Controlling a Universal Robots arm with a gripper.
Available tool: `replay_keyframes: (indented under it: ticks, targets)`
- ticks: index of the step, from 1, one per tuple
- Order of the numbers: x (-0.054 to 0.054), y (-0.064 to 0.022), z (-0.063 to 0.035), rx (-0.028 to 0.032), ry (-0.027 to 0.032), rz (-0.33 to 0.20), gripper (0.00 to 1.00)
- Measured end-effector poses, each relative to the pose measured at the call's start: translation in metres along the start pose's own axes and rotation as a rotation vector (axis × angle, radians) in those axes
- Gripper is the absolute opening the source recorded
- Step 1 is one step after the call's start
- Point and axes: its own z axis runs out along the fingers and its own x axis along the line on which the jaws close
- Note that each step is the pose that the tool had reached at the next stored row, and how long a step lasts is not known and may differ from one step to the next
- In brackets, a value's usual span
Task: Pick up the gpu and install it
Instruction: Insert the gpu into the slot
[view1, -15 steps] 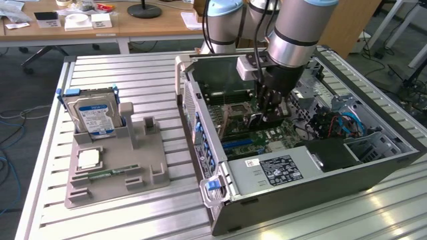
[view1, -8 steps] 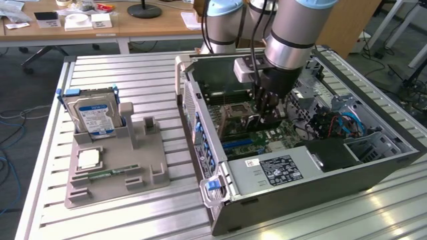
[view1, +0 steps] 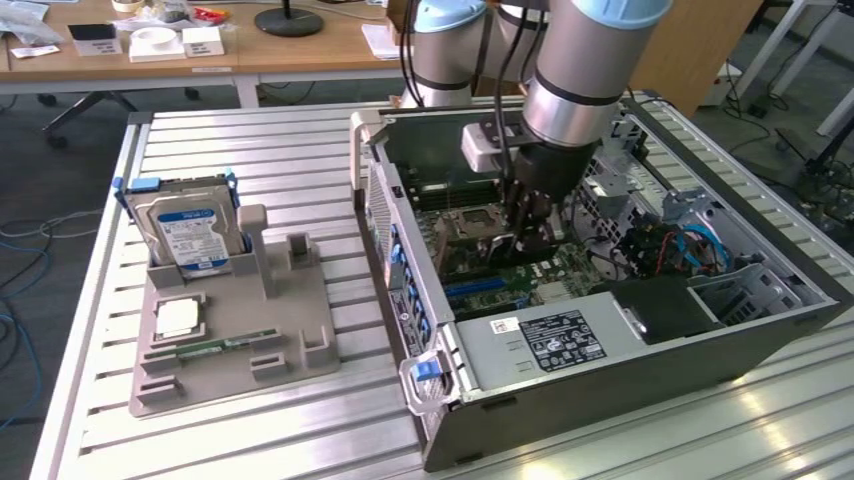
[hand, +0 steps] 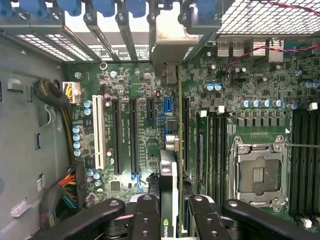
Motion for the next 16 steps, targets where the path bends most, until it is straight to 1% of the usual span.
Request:
replay_keyframes:
  ticks: [4,6,11,16]
  targets:
    - [0.001,0.0029,0.0016,0.0001,-0.0001,0.0,0.27]
    - [0.001,0.0072,0.0051,0.0001,0.0,0.0,0.27]
    - [0.001,0.0118,0.0075,0.0001,0.0007,0.0,0.27]
    - [0.002,0.0122,0.0079,0.0002,0.0011,0.0,0.27]
